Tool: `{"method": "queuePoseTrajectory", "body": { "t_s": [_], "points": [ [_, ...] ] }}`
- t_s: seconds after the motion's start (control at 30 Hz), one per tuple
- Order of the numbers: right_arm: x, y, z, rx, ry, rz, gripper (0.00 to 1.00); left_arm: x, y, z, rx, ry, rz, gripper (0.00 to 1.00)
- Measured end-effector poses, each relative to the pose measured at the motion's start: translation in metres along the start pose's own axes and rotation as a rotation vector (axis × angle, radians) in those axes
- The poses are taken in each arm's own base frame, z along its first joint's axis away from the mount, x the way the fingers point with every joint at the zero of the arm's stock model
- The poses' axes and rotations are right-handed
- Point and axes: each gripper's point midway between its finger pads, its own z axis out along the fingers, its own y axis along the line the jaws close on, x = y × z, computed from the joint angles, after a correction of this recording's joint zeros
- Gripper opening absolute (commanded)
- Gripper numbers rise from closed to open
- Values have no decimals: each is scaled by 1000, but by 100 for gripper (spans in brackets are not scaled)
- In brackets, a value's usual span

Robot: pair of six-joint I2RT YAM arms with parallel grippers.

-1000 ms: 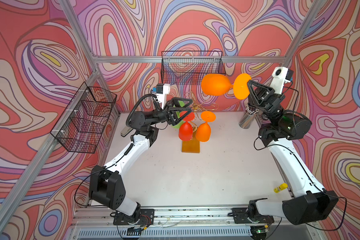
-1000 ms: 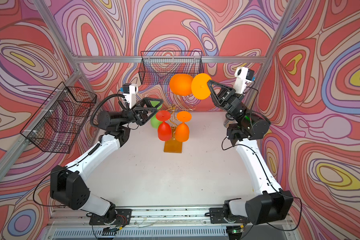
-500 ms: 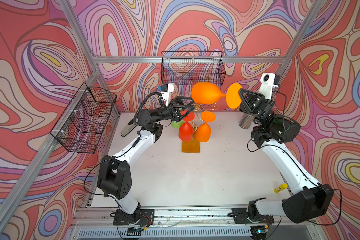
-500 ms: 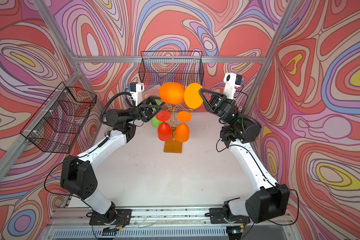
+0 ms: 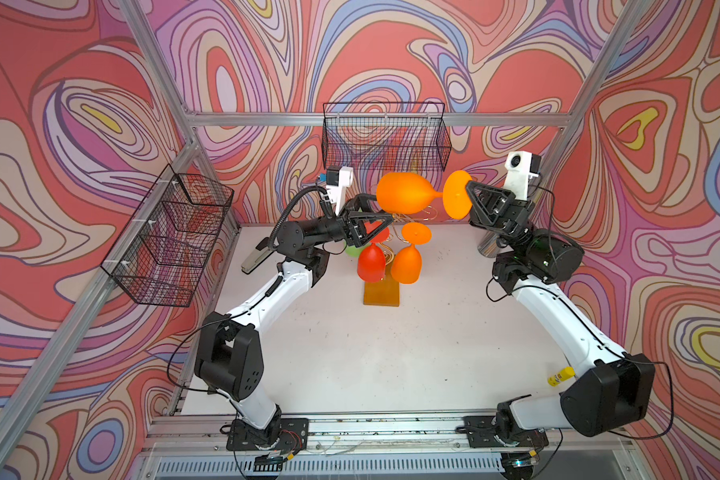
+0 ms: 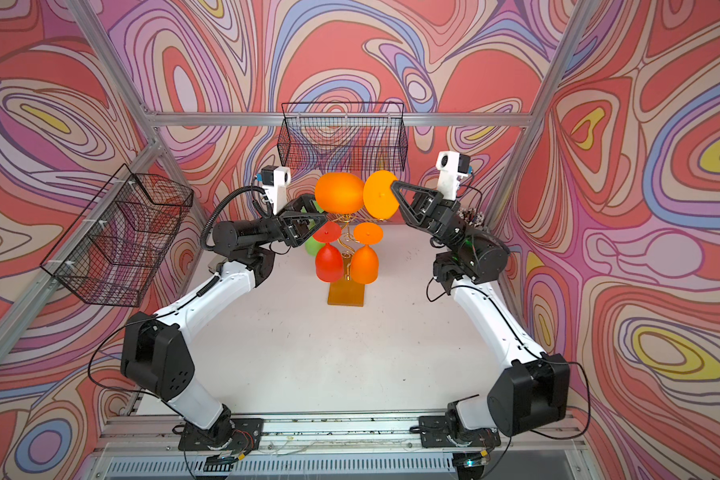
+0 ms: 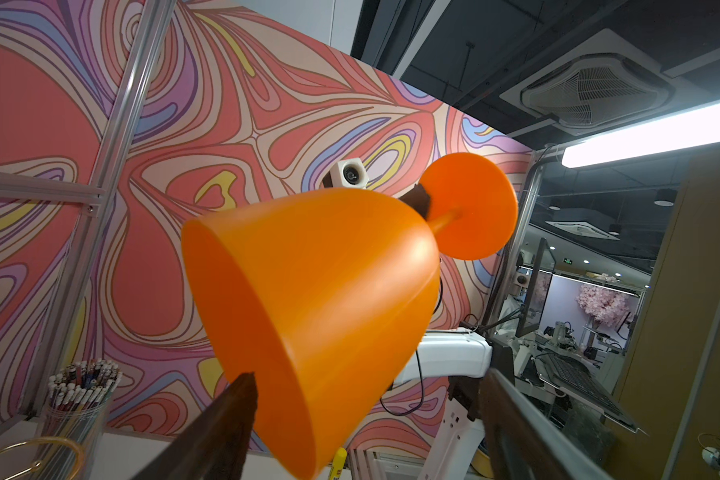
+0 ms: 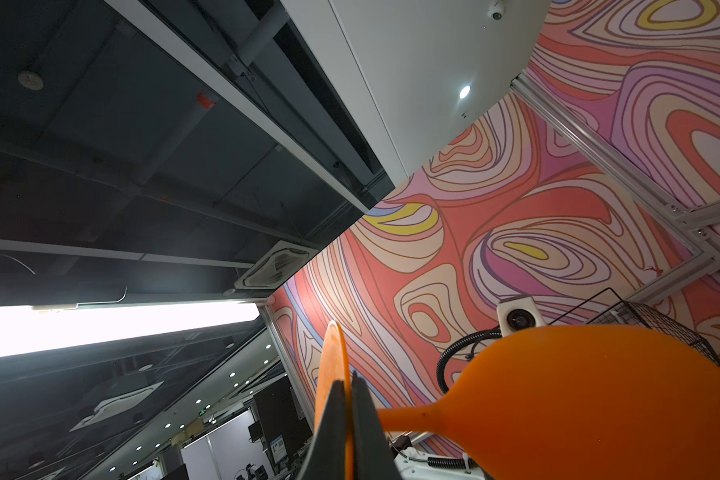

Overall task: Take the wine glass off the wine glass rack
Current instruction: 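Grasp the orange glass bowl with the left gripper, then open the right gripper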

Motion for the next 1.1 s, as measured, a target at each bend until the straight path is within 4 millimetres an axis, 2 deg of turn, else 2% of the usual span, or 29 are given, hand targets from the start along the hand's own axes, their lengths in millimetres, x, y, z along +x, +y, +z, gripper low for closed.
{"method": "queuePoseTrajectory", "body": {
  "t_s": [0.2,0.5,0.63,0.73,0.83,0.93,1.03,1.1],
  "points": [
    [0,-10,-4,8,-11,27,0,-6,-15,-1,11,-7,38,61],
    [1,-12,-4,-11,-13,35,2,-1,-15,-5,-7,-15,39,30],
    [0,-17,-4,9,-14,30,22,1,-19,-7,-7,-12,40,14],
    [-2,-32,-5,62,-16,36,36,1,-33,-6,13,-2,55,0],
    [-3,-48,-7,128,-16,38,52,-2,-54,-7,41,4,98,0],
    [-3,-56,-7,192,-2,9,63,-3,-65,-10,42,2,115,0],
    [-6,-54,-5,282,6,-61,70,-1,-72,-12,43,9,114,0],
    [-15,-49,-5,388,-14,-154,71,0,-80,-13,42,27,110,0]
  ]
}}
